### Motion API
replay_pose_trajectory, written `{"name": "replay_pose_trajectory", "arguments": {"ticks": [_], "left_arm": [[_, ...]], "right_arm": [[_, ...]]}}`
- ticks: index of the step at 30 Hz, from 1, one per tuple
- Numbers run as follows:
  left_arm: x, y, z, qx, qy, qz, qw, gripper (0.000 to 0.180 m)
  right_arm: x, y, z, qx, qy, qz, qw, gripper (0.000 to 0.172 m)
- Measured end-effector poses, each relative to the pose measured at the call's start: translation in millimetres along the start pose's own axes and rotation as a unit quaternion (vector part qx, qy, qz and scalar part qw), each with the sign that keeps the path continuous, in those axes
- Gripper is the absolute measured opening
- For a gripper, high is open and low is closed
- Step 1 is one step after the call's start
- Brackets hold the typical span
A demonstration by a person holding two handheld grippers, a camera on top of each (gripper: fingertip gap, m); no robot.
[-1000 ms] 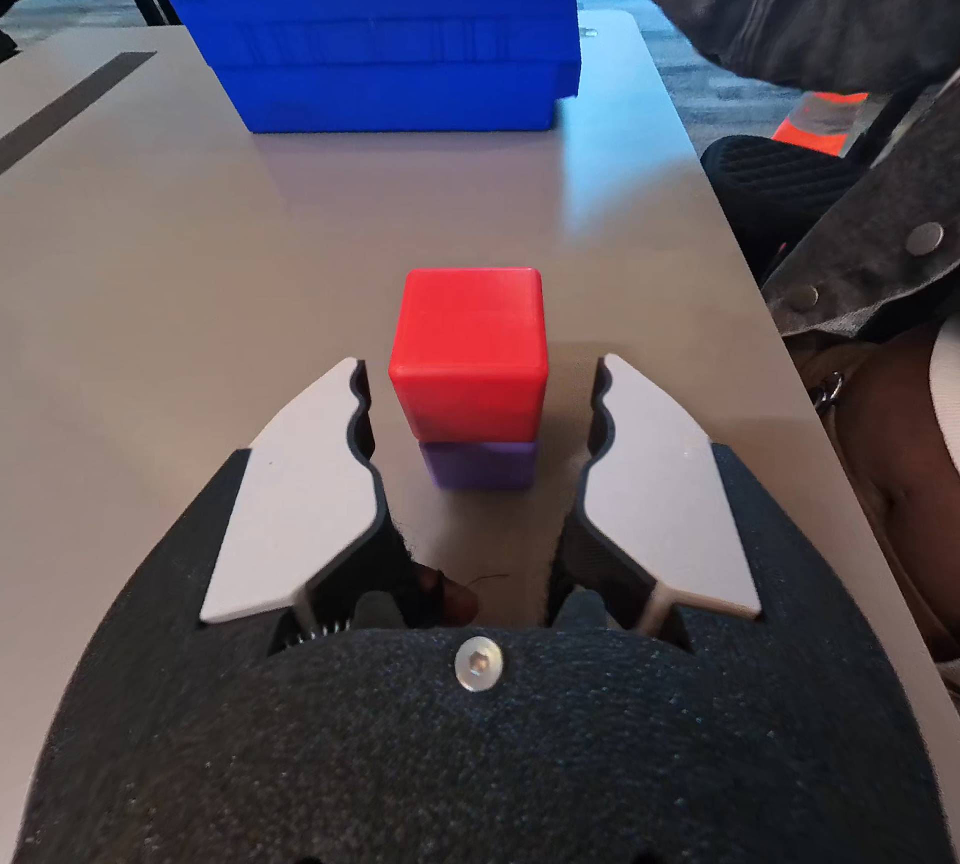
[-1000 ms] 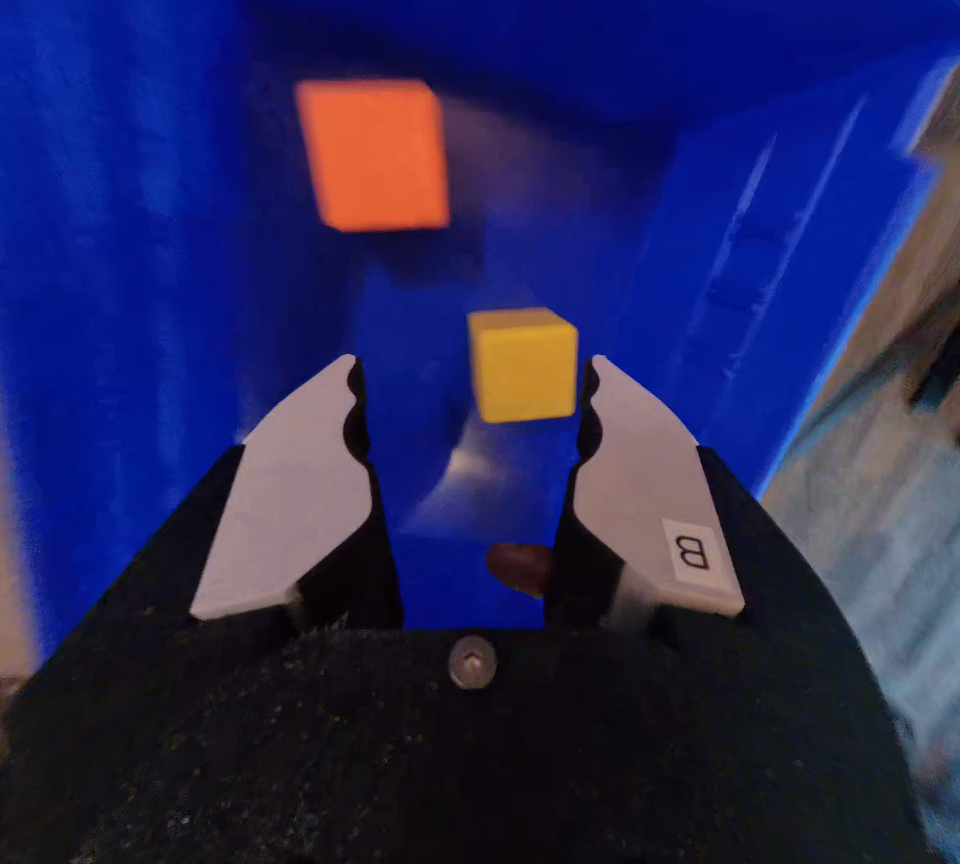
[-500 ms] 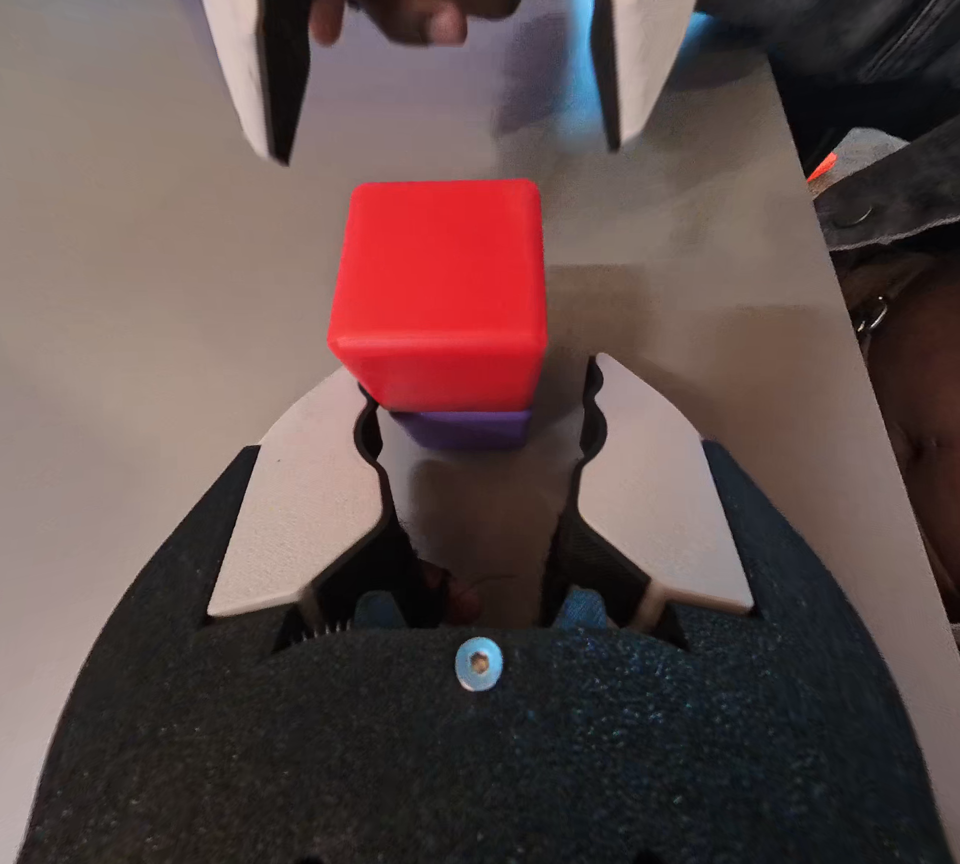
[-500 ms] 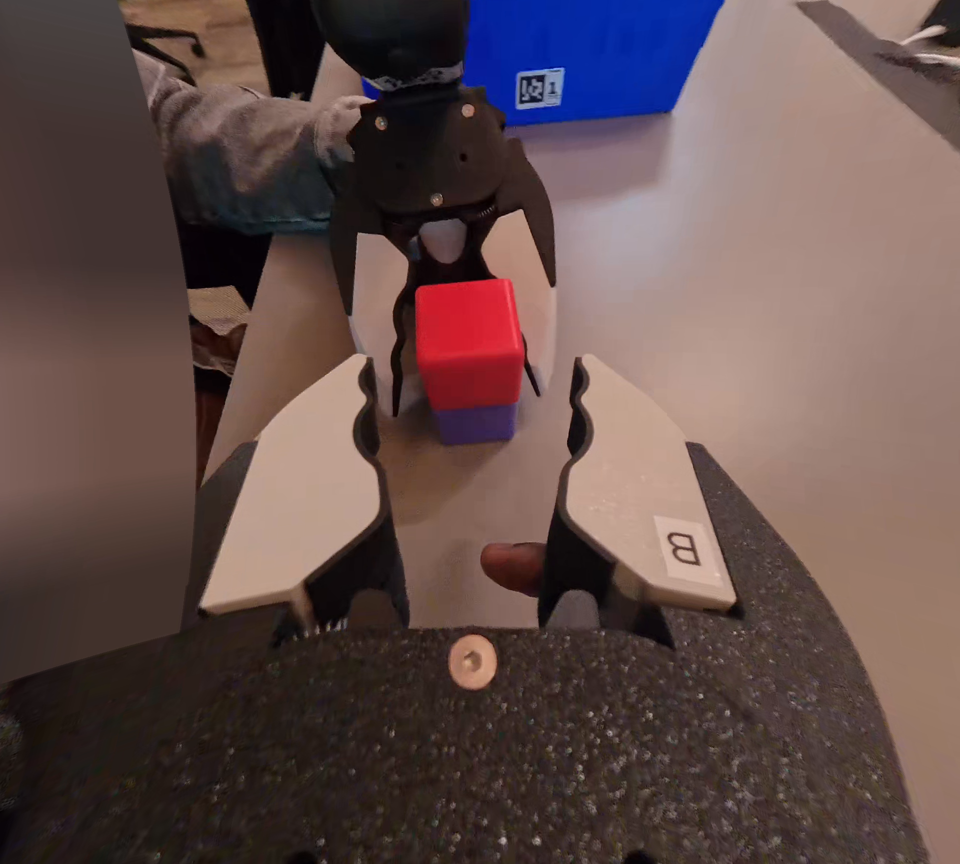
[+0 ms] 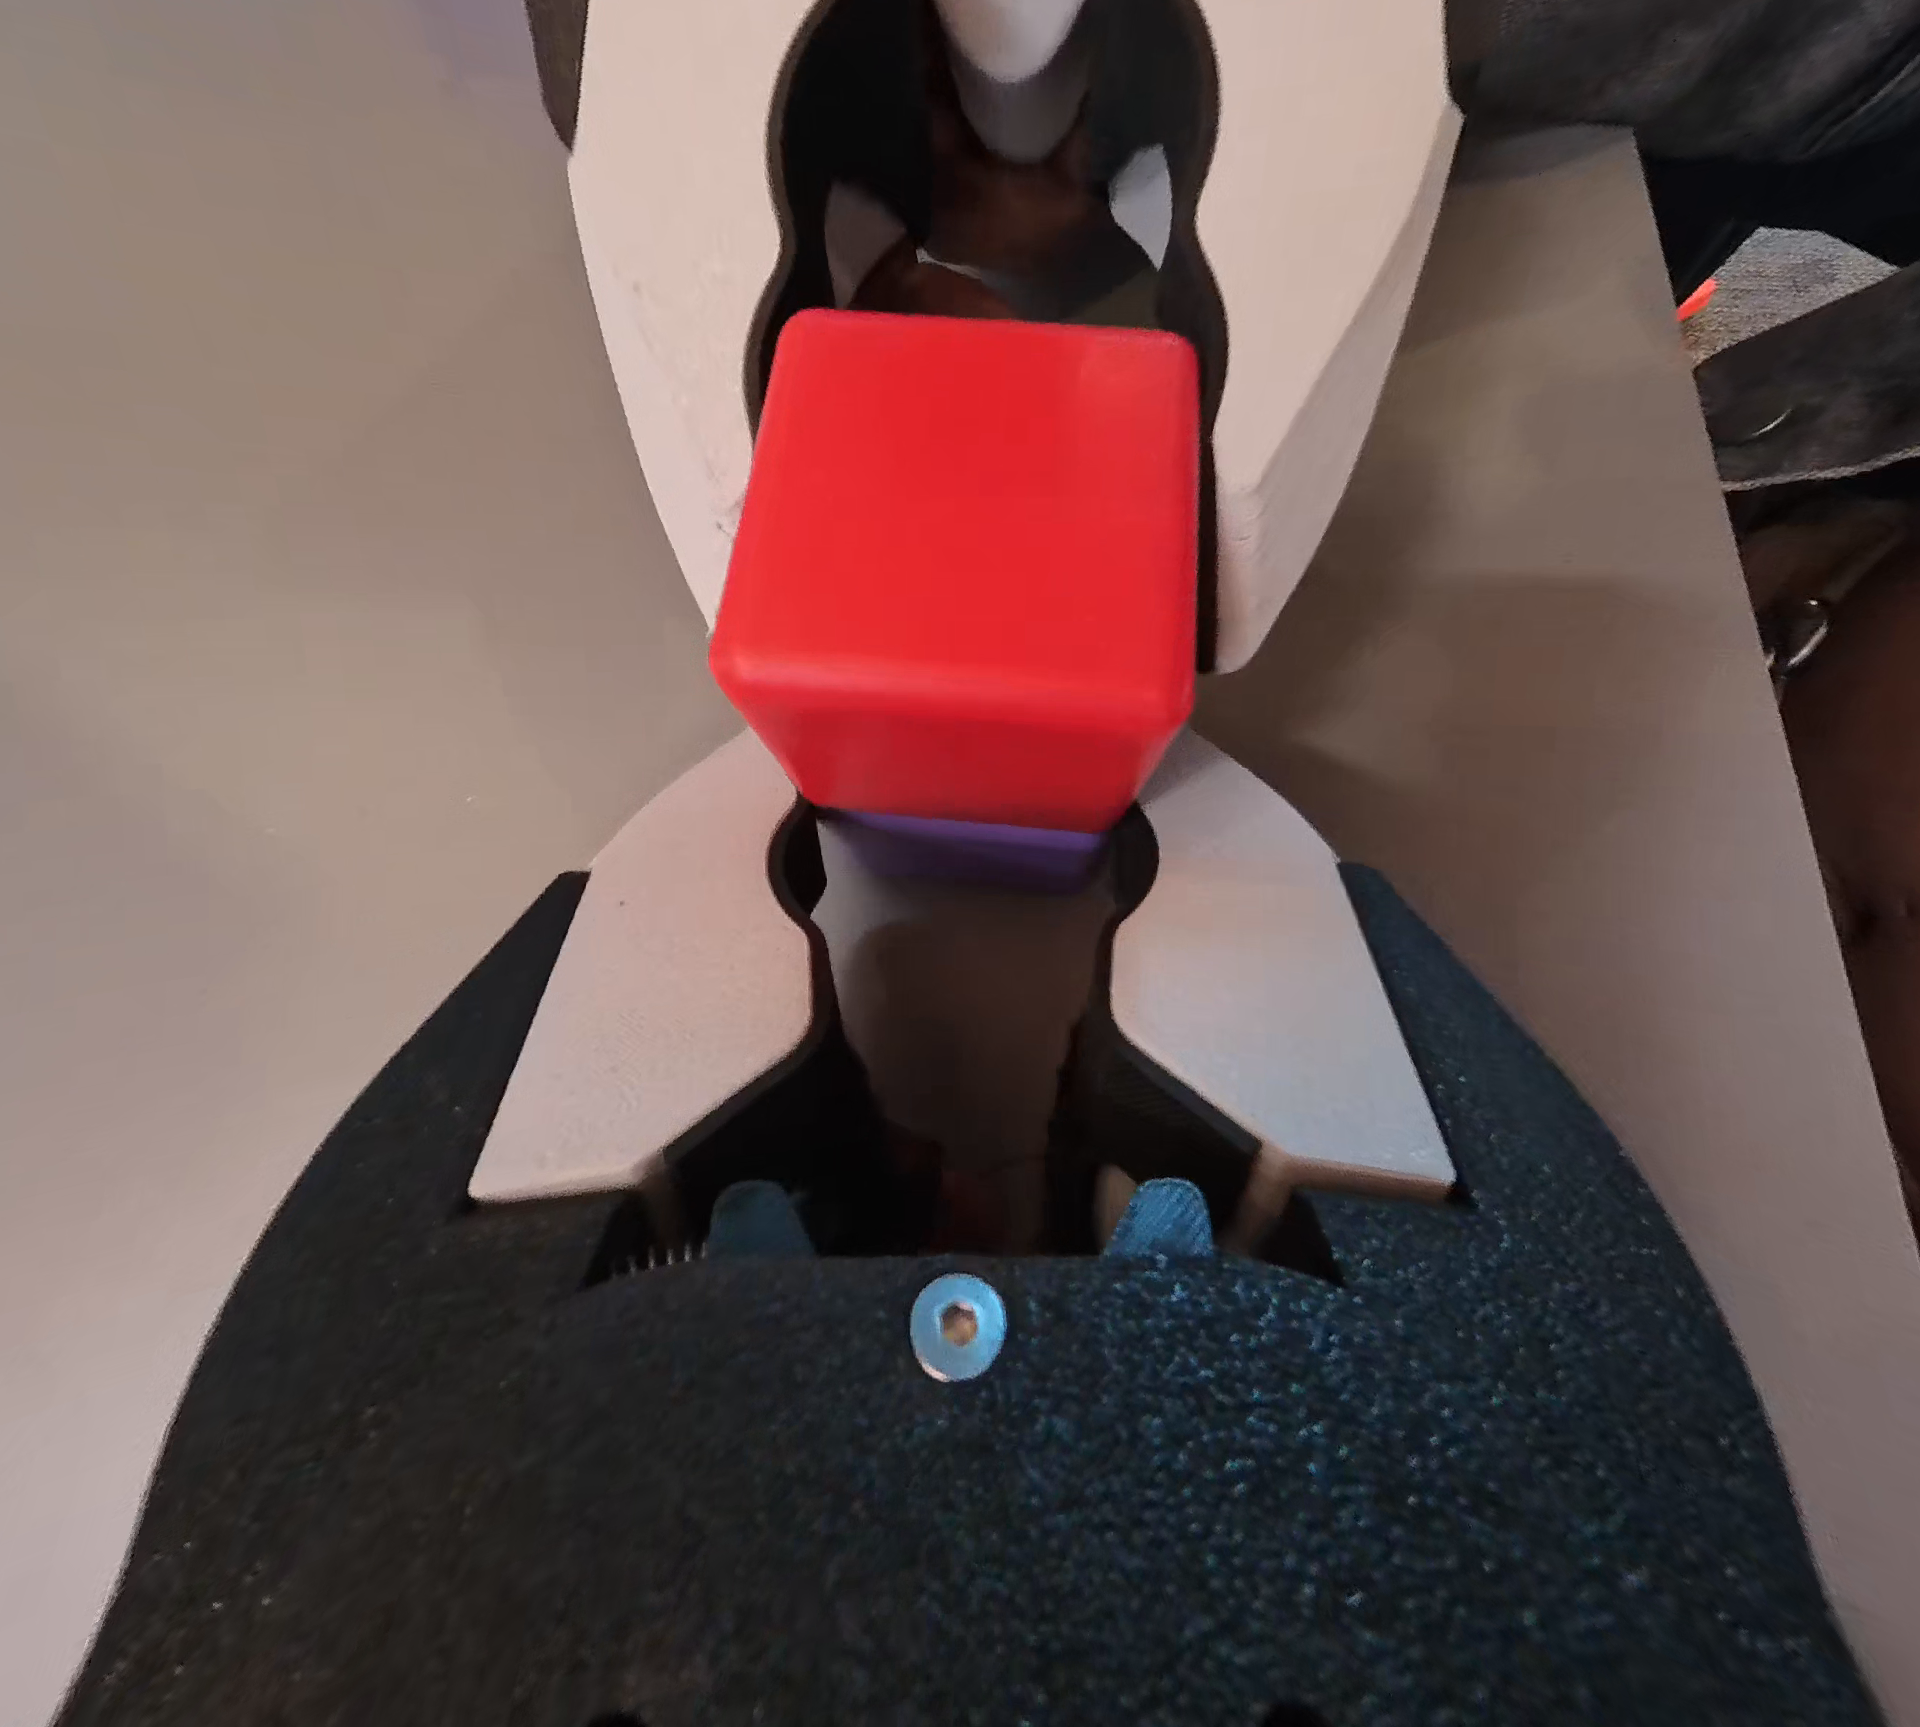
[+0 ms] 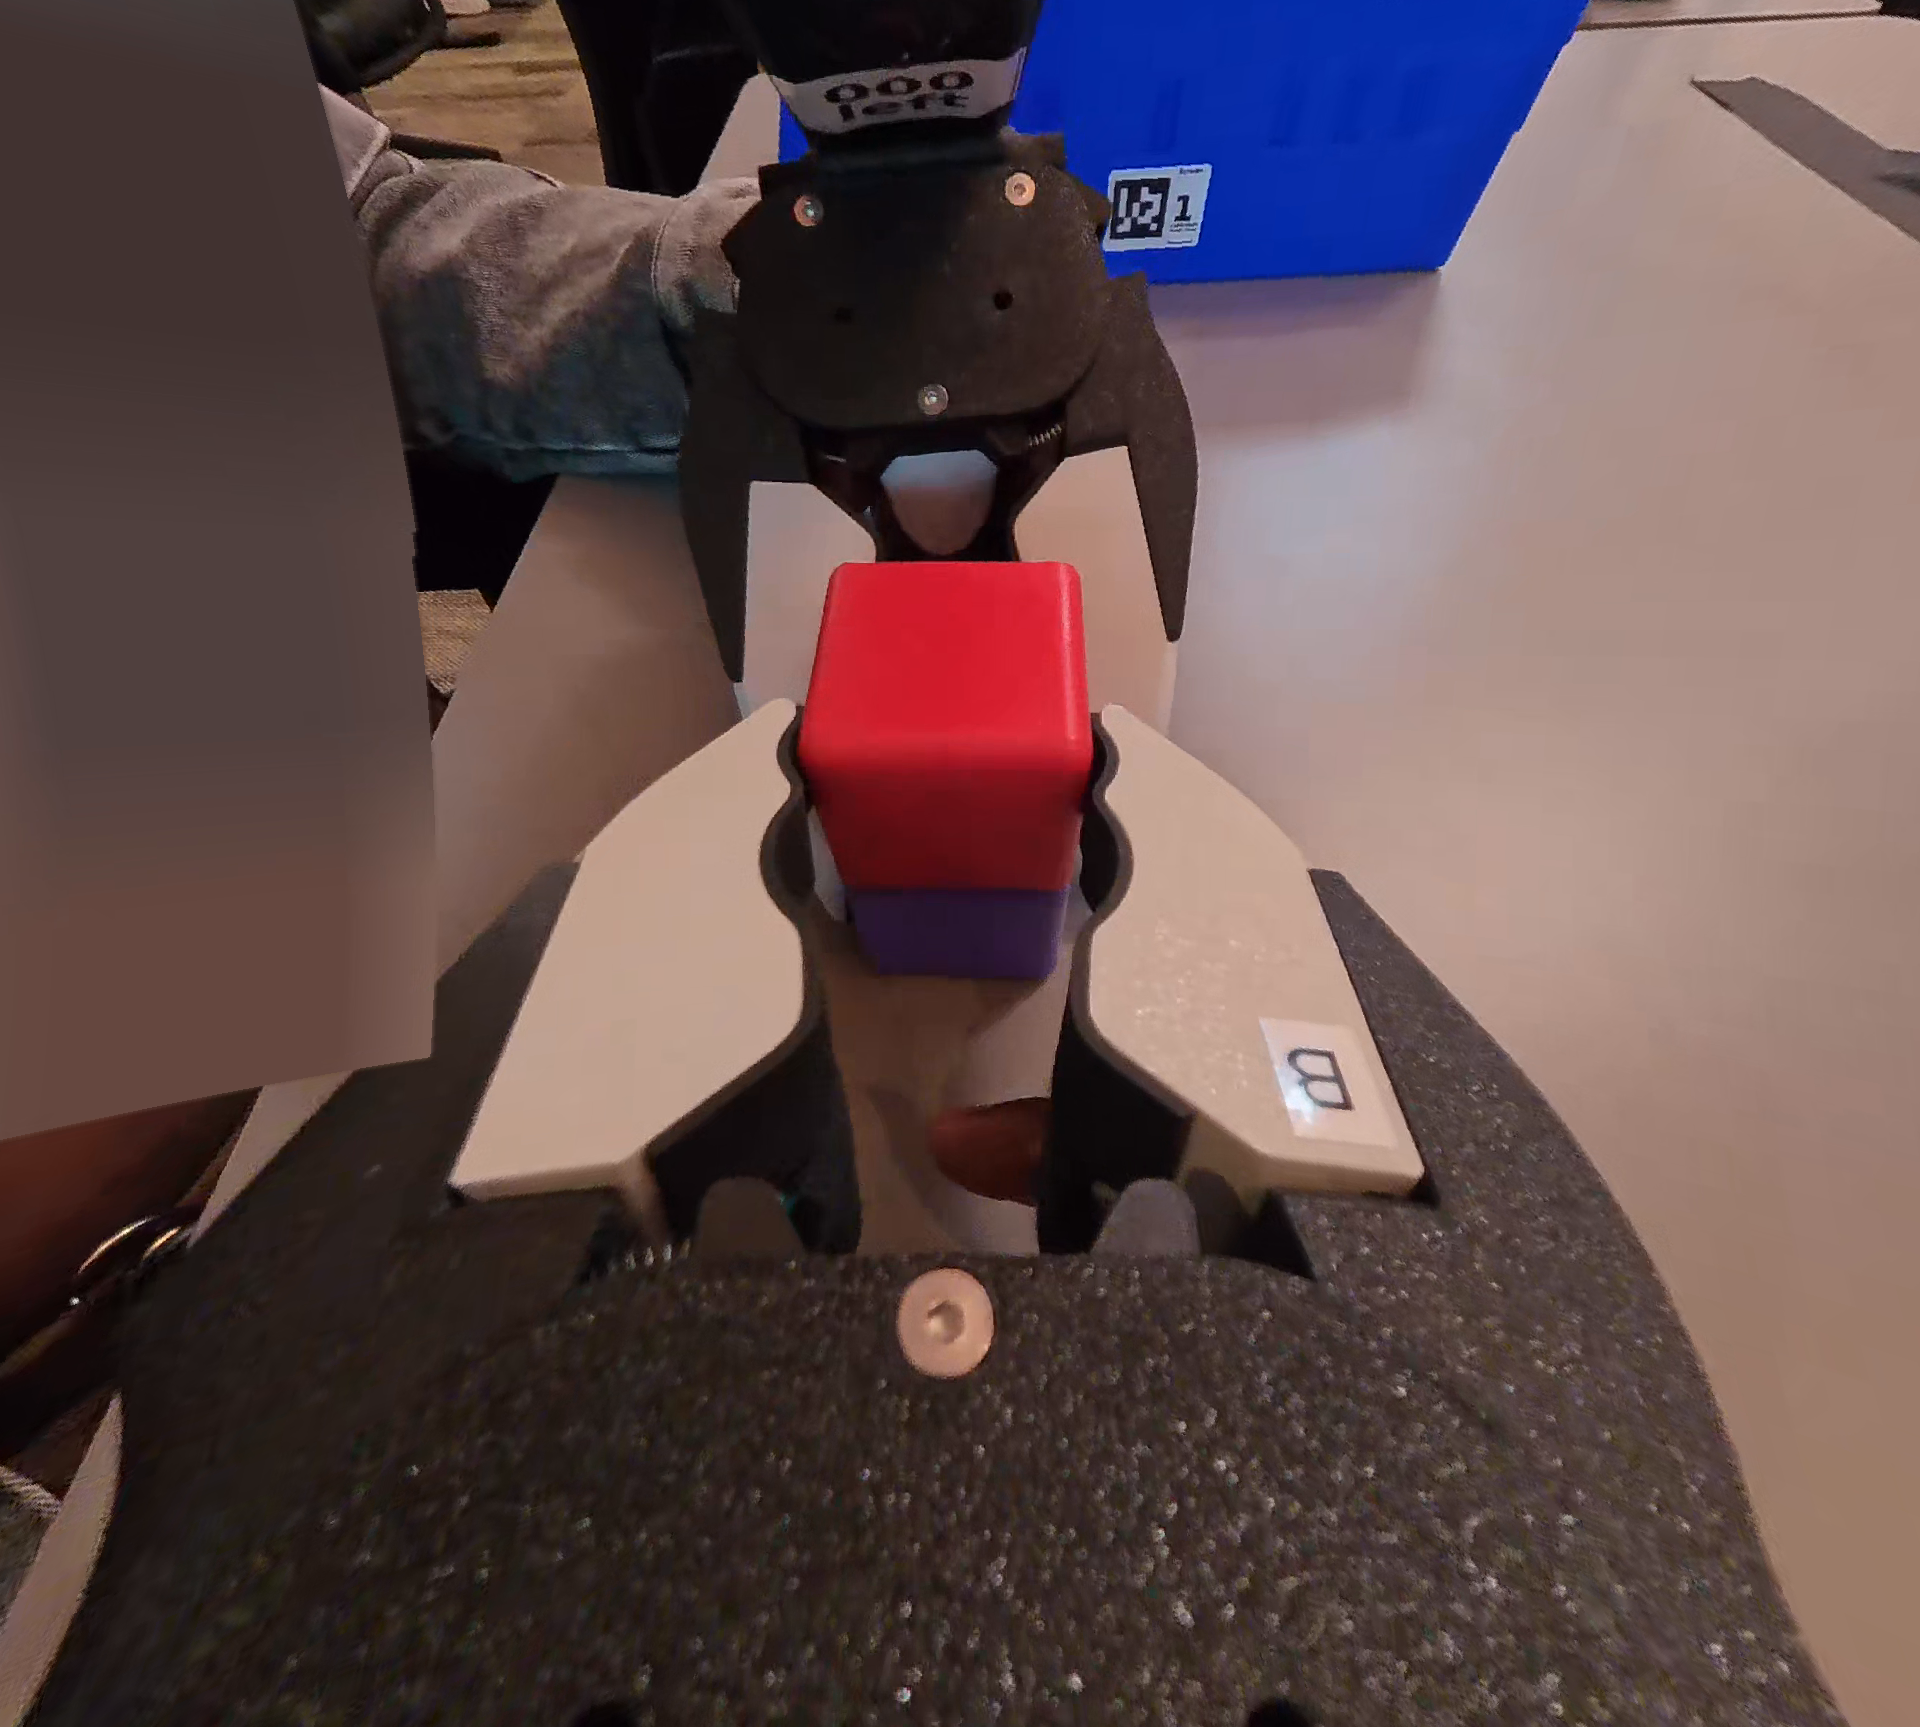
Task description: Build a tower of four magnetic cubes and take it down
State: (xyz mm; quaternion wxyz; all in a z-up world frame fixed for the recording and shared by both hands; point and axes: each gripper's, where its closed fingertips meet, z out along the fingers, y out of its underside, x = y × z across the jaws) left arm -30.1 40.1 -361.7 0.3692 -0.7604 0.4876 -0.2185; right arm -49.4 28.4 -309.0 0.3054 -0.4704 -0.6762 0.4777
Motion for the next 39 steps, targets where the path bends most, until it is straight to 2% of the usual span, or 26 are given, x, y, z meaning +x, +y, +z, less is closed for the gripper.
{"name": "replay_pose_trajectory", "arguments": {"ticks": [5, 10, 14, 16, 18, 20, 22, 25, 30, 35, 39], "left_arm": [[0.9, 0.2, -0.9, 0.001, -0.001, 0.006, 1.0, 0.051], [0.8, 0.9, -1.5, 0.001, 0.001, 0.003, 1.0, 0.051], [0.8, 0.8, -1.4, 0.001, 0.002, 0.001, 1.0, 0.051], [0.7, 0.7, -1.3, 0.001, 0.001, 0.001, 1.0, 0.051], [0.5, 0.5, -1.3, 0.001, 0.0, 0.002, 1.0, 0.051], [0.5, 0.4, -1.3, 0.001, -0.001, 0.002, 1.0, 0.051], [0.5, 0.3, -1.2, 0.001, -0.001, 0.002, 1.0, 0.051], [0.5, 0.2, -1.1, 0.0, -0.001, 0.002, 1.0, 0.052], [0.7, 0.0, -1.0, 0.0, 0.0, 0.001, 1.0, 0.052], [0.8, -0.5, -1.1, -0.001, 0.001, 0.0, 1.0, 0.052], [1.0, -0.8, -1.2, -0.001, 0.002, 0.0, 1.0, 0.052]], "right_arm": [[5.3, -2.2, -11.2, 0.008, 0.02, -0.008, 1.0, 0.049], [25.7, -23.5, -56.2, 0.081, 0.096, 0.003, 0.992, 0.049], [30.5, -33.0, -94.9, 0.049, 0.185, 0.036, 0.981, 0.049], [35.7, -40.1, -137.0, 0.008, 0.266, 0.055, 0.962, 0.049], [38.9, -41.7, -191.9, -0.038, 0.354, 0.08, 0.931, 0.049], [42.5, -31.1, -252.1, -0.096, 0.449, 0.103, 0.882, 0.049], [41.0, -1.6, -299.9, -0.182, 0.499, 0.151, 0.834, 0.049], [36.1, 52.2, -337.0, -0.312, 0.489, 0.227, 0.782, 0.05], [40.2, 121.3, -336.1, -0.459, 0.364, 0.29, 0.756, 0.05], [35.7, 156.5, -330.8, -0.54, 0.277, 0.346, 0.715, 0.05], [37.4, 167.0, -326.1, -0.56, 0.254, 0.363, 0.7, 0.05]]}}
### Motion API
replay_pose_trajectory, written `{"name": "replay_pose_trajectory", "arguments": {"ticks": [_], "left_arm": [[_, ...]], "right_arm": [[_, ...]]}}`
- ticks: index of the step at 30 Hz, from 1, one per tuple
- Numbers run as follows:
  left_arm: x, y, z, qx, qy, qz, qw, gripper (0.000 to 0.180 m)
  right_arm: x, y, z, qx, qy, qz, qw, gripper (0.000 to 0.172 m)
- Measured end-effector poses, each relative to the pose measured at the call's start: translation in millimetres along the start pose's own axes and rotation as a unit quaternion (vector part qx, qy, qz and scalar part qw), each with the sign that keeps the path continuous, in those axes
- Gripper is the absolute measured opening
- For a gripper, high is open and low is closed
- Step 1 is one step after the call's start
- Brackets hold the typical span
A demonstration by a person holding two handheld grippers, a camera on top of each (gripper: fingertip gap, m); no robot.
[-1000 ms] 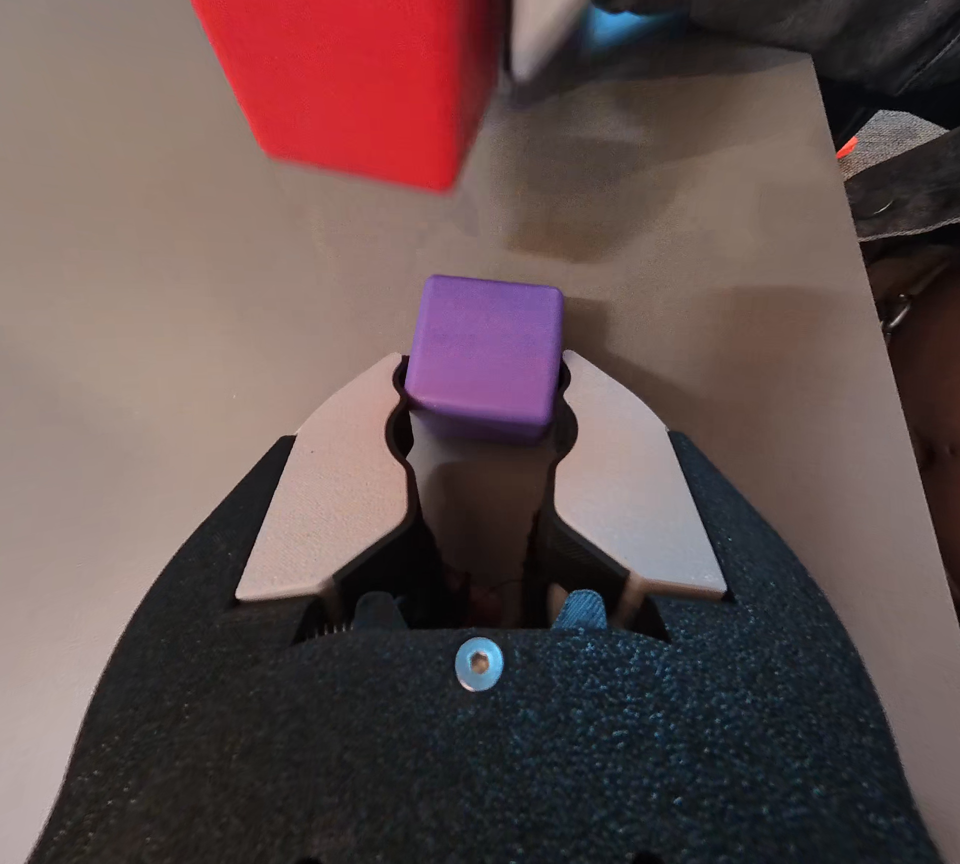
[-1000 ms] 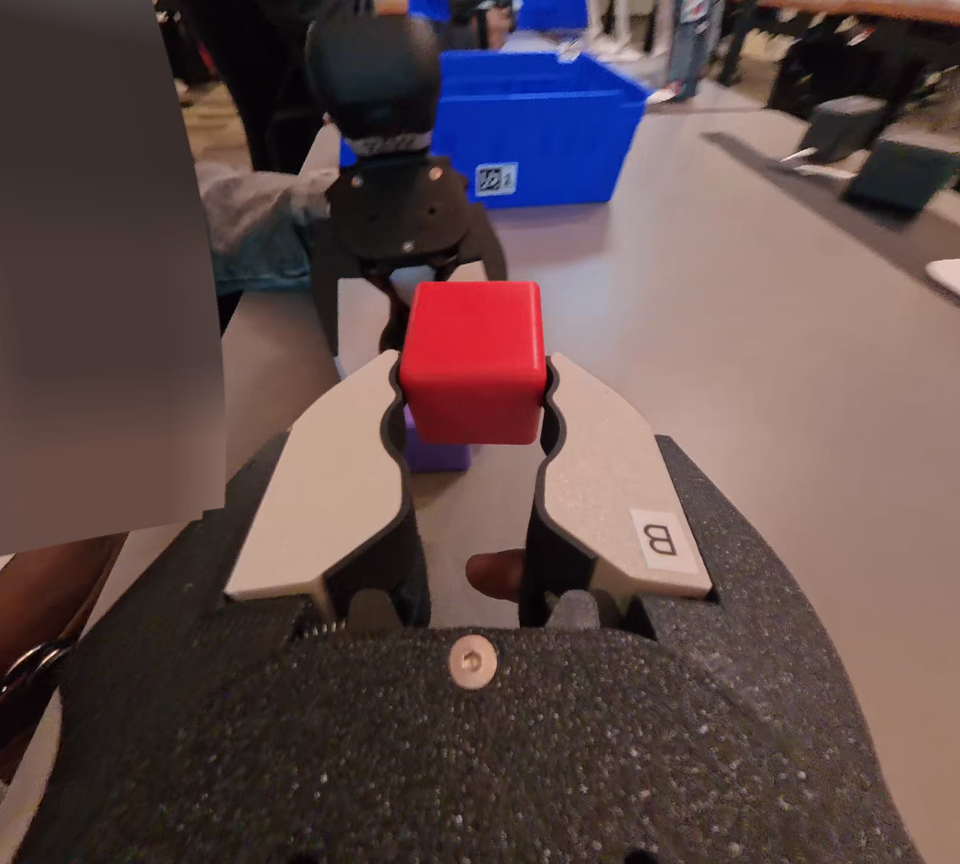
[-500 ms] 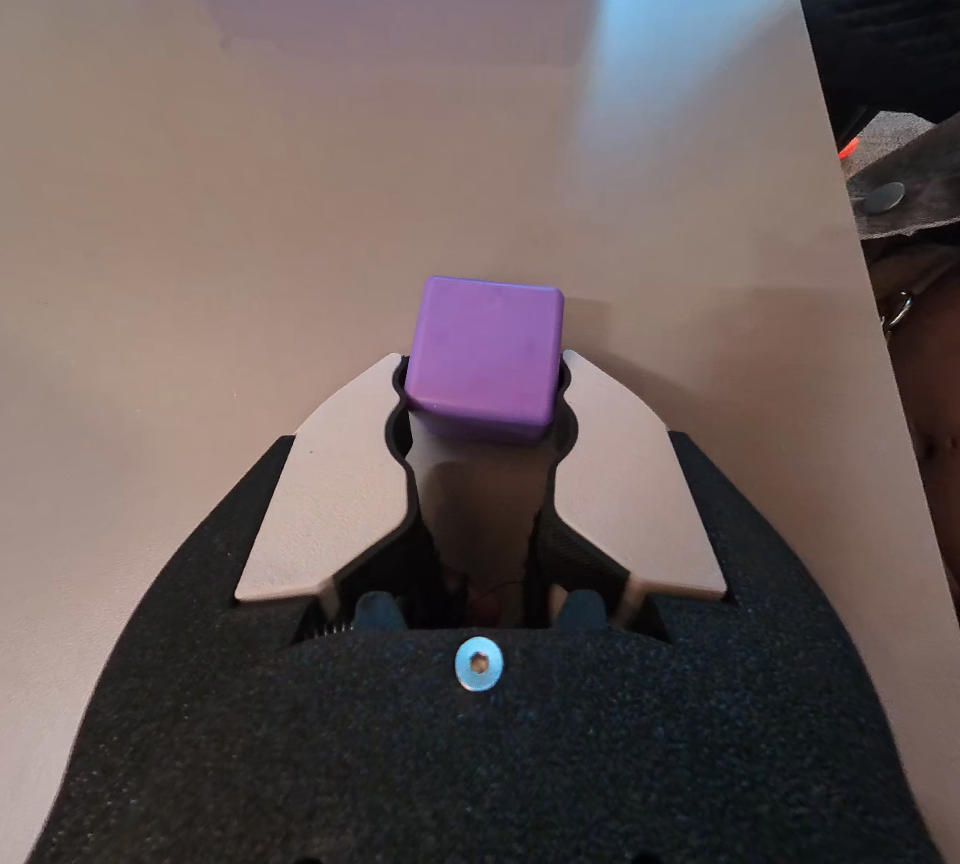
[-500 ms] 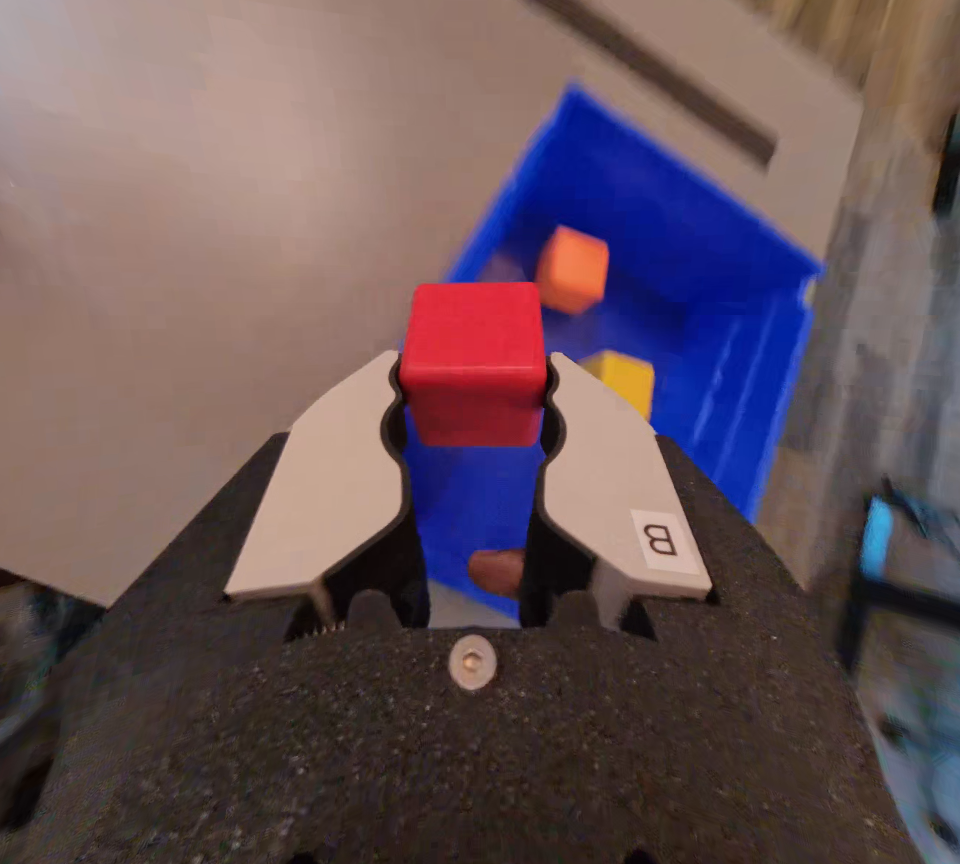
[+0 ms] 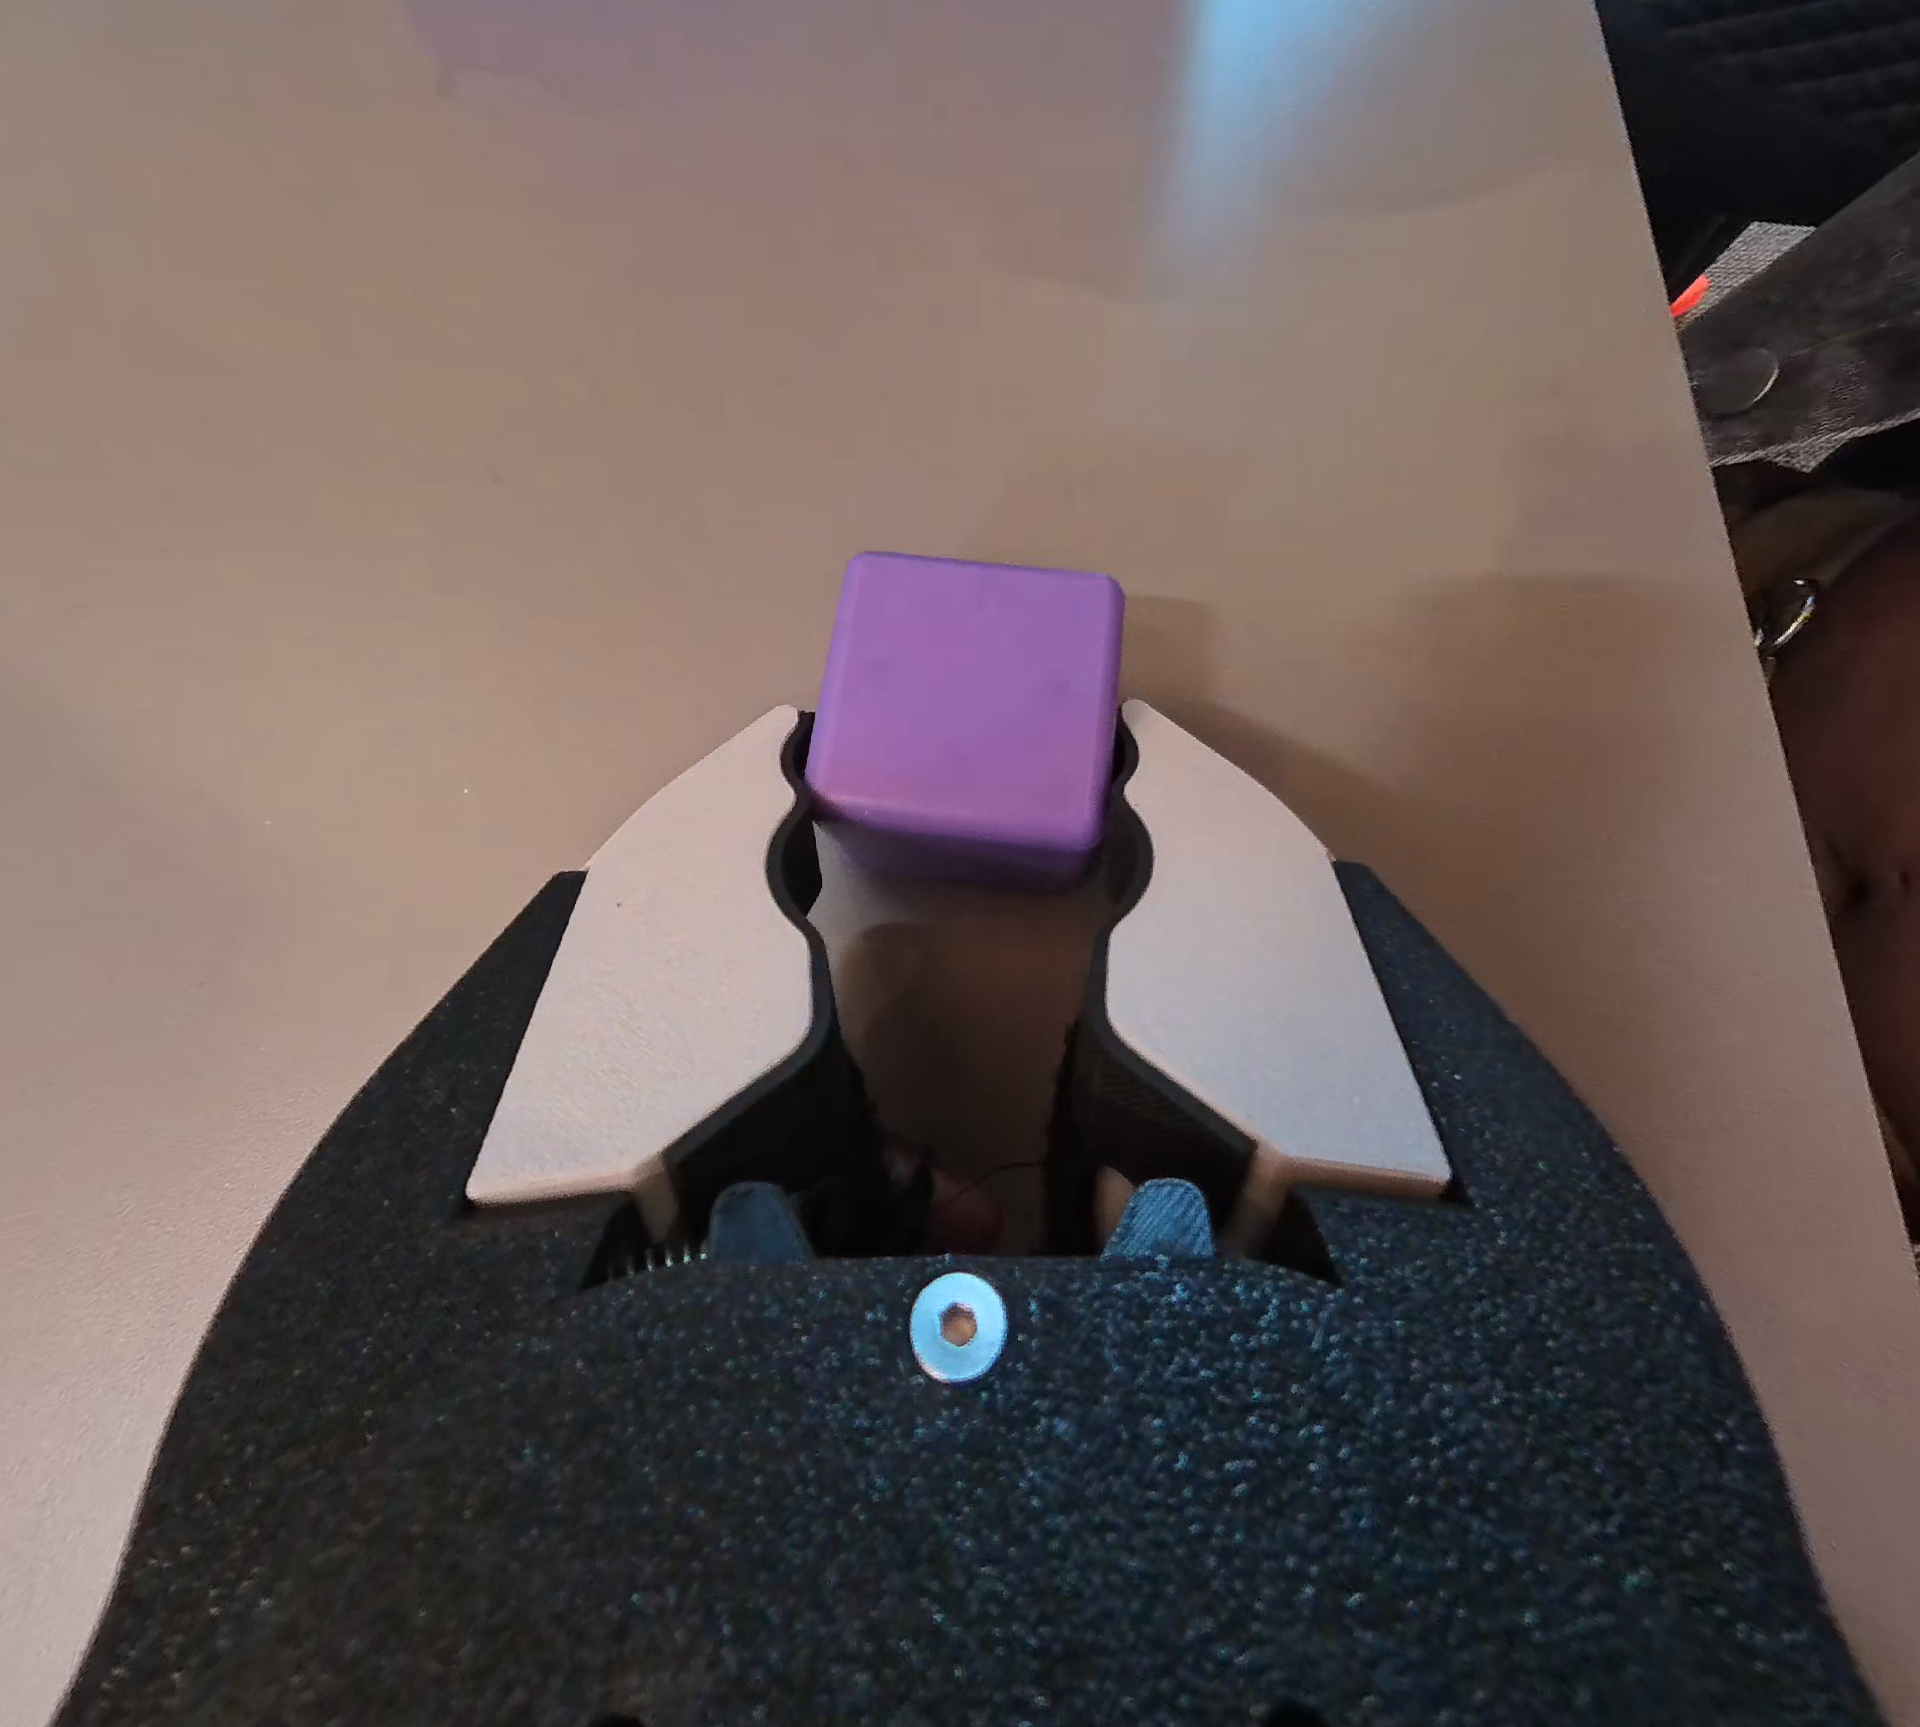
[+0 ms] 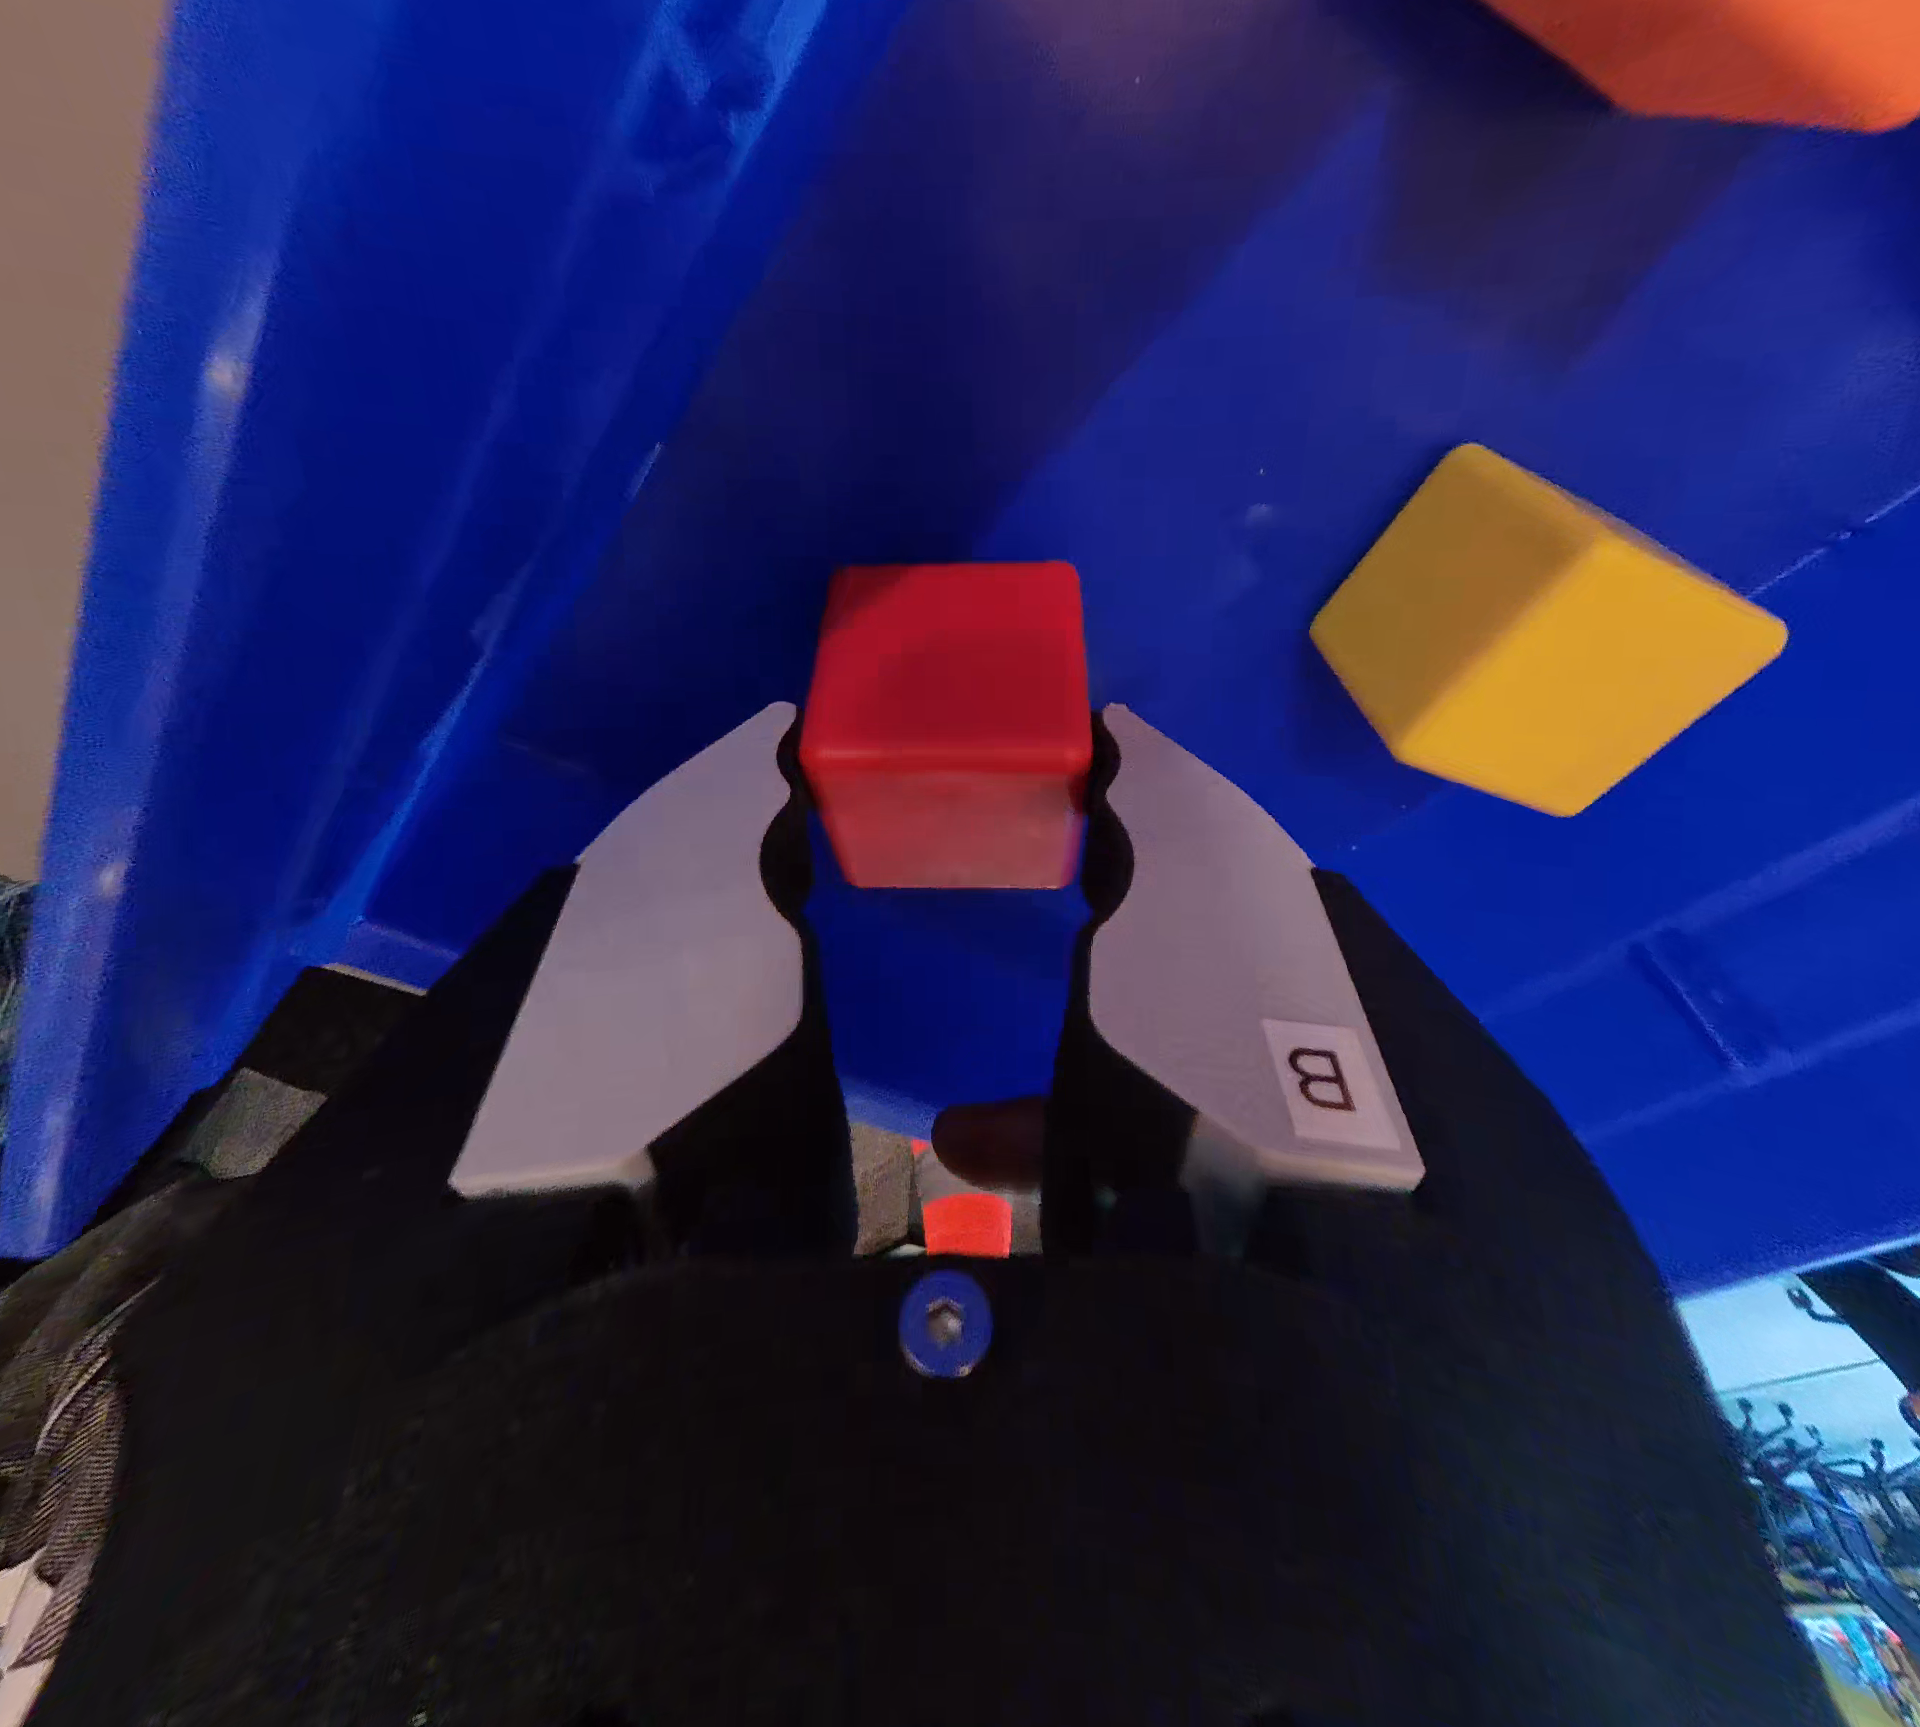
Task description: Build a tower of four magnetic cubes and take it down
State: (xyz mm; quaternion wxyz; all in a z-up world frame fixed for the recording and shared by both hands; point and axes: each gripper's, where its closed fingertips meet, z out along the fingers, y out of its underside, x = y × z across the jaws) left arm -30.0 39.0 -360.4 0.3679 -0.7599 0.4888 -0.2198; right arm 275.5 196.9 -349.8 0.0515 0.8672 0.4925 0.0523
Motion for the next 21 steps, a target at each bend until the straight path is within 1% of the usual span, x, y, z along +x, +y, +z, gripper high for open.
{"name": "replay_pose_trajectory", "arguments": {"ticks": [3, 6, 9, 11, 12, 13, 14, 15, 16, 17, 18, 19, 20, 21], "left_arm": [[0.2, -0.3, -0.2, 0.0, 0.0, 0.0, 1.0, 0.052], [0.3, -0.5, -0.2, 0.0, 0.001, 0.001, 1.0, 0.052], [0.3, -0.8, -0.3, 0.0, 0.001, 0.001, 1.0, 0.051], [0.3, -1.0, -0.4, 0.0, 0.001, 0.001, 1.0, 0.051], [0.3, -1.1, -0.4, 0.0, 0.002, 0.001, 1.0, 0.051], [0.4, -1.1, -0.5, 0.0, 0.002, 0.0, 1.0, 0.052], [0.4, -1.2, -0.6, 0.0, 0.002, 0.0, 1.0, 0.052], [0.4, -1.3, -0.6, 0.0, 0.002, 0.001, 1.0, 0.052], [0.4, -1.4, -0.6, 0.0, 0.002, 0.001, 1.0, 0.051], [0.3, -1.4, -0.7, 0.0, 0.002, 0.001, 1.0, 0.051], [0.5, -1.6, -0.8, 0.0, 0.002, 0.001, 1.0, 0.052], [0.6, -1.7, -0.8, 0.0, 0.002, 0.002, 1.0, 0.052], [0.6, -1.7, -0.9, 0.0, 0.002, 0.002, 1.0, 0.052], [0.7, -1.8, -0.9, 0.0, 0.003, 0.002, 1.0, 0.052]], "right_arm": [[2.4, -6.8, 3.6, 0.009, 0.006, -0.011, 1.0, 0.05], [9.6, -11.2, -4.3, 0.045, 0.032, -0.003, 0.998, 0.051], [11.6, -16.0, -37.3, 0.136, 0.066, 0.016, 0.988, 0.057], [8.8, -22.4, -74.7, 0.226, 0.11, 0.033, 0.967, 0.06], [0.5, -30.0, -97.3, 0.285, 0.128, 0.028, 0.95, 0.063], [-15.6, -41.8, -121.7, 0.354, 0.135, 0.005, 0.925, 0.061], [-41.0, -56.3, -146.0, 0.428, 0.126, -0.034, 0.894, 0.059], [-75.7, -71.1, -167.9, 0.5, 0.099, -0.086, 0.856, 0.057], [-117.4, -83.4, -183.8, 0.557, 0.052, -0.147, 0.816, 0.056], [-161.1, -91.9, -191.3, 0.593, -0.009, -0.208, 0.778, 0.054], [-200.2, -98.3, -190.4, 0.607, -0.07, -0.26, 0.747, 0.053], [-231.1, -106.1, -181.8, 0.605, -0.121, -0.294, 0.73, 0.056], [-253.6, -116.5, -166.9, 0.591, -0.155, -0.315, 0.726, 0.058], [-269.2, -128.3, -147.7, 0.571, -0.174, -0.327, 0.733, 0.06]]}}
